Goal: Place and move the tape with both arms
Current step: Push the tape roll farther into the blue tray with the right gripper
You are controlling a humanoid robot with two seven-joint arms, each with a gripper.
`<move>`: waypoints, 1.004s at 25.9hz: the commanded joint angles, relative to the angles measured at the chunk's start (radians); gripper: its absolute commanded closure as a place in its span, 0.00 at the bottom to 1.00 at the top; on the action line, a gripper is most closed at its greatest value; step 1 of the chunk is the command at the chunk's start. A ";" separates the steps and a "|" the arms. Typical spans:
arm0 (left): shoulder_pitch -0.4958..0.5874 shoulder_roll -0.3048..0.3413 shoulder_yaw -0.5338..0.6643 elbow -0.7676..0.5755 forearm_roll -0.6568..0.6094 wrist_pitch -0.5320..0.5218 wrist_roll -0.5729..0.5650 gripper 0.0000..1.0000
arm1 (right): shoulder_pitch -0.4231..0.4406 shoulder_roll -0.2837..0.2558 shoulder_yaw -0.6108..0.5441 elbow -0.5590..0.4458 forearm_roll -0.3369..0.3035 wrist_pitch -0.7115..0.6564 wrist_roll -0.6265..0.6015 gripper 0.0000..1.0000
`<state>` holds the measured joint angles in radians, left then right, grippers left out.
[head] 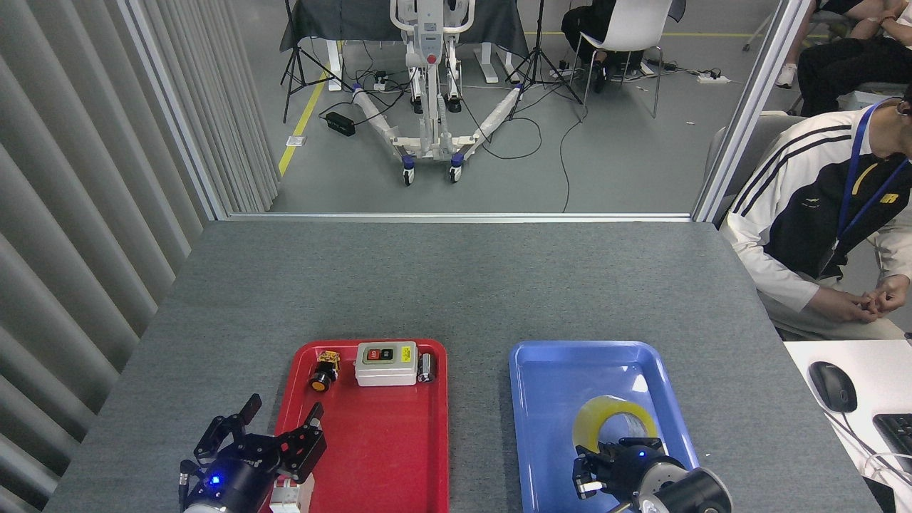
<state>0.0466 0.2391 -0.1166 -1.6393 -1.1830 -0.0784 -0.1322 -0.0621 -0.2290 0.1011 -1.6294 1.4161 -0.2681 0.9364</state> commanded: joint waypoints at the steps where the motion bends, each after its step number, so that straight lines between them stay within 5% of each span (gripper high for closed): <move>1: -0.001 0.002 0.003 -0.004 0.000 -0.047 0.002 0.01 | -0.008 -0.003 -0.001 0.006 -0.002 0.017 0.010 0.01; 7: -0.002 0.002 0.035 -0.013 0.002 -0.078 0.097 0.00 | -0.001 0.005 -0.004 0.006 -0.003 0.018 -0.084 0.01; 19: 0.015 -0.014 0.049 -0.014 0.000 -0.064 0.275 0.00 | 0.102 0.007 -0.123 -0.001 -0.036 0.013 -0.855 0.01; 26: 0.015 -0.012 0.048 -0.010 0.005 -0.064 0.273 0.00 | 0.189 0.060 -0.161 0.005 0.010 0.021 -1.010 0.01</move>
<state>0.0611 0.2266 -0.0682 -1.6511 -1.1794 -0.1426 0.1404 0.0933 -0.1875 -0.0482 -1.6267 1.4111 -0.2563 -0.0251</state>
